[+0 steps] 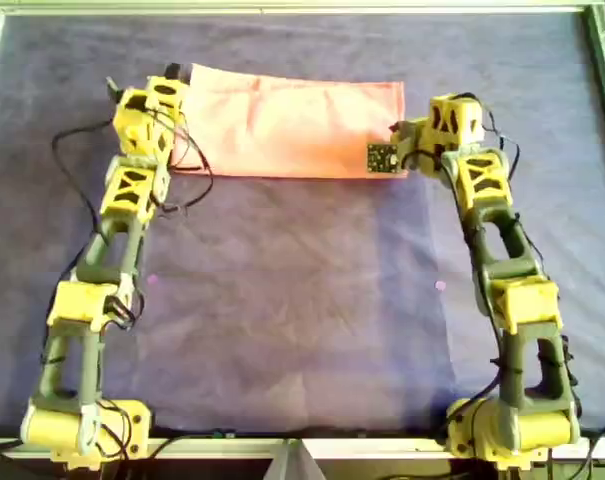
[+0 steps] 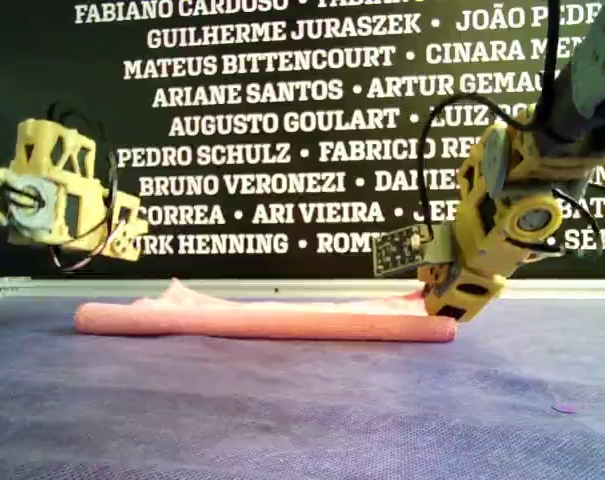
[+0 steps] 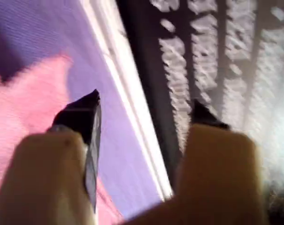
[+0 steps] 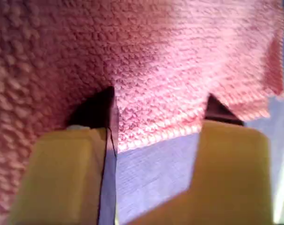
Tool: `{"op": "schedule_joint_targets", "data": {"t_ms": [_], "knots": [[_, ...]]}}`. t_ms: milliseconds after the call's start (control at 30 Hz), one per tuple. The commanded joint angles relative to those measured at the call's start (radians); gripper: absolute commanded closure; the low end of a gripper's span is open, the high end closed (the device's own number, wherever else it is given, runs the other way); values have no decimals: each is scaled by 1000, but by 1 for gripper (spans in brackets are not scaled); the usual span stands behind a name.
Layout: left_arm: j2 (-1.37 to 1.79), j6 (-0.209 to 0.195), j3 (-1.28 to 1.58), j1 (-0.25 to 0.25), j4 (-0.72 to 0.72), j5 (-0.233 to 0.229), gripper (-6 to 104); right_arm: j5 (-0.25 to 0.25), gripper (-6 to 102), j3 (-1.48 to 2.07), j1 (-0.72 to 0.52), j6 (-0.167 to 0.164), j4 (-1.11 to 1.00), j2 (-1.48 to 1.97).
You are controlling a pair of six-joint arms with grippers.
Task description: Fold a cloth
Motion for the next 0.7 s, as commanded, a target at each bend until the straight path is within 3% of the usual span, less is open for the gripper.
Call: {"op": "schedule_joint_targets", "data": {"t_ms": [0,133,267,433,500,600,667], "knots": [[218,2,-52,-61,325,-126,22,-8,5,-86,-8,-8,133,104],[376,-12,-54,-138,670,-209,22,-8,3,-86,-12,-26,255,146],[552,-17,-54,-193,923,-216,21,-8,3,-86,-11,-81,419,284],[784,-21,-54,-238,1158,-206,21,5,3,-87,-11,-92,457,495],[865,-48,-54,-252,1258,-201,21,8,3,-86,-11,-101,440,526],[994,-115,-54,-256,1437,-199,22,2,3,-69,-9,-147,456,566],[1091,-161,-52,-253,1540,-201,22,8,3,-86,-14,-149,502,623]]}}
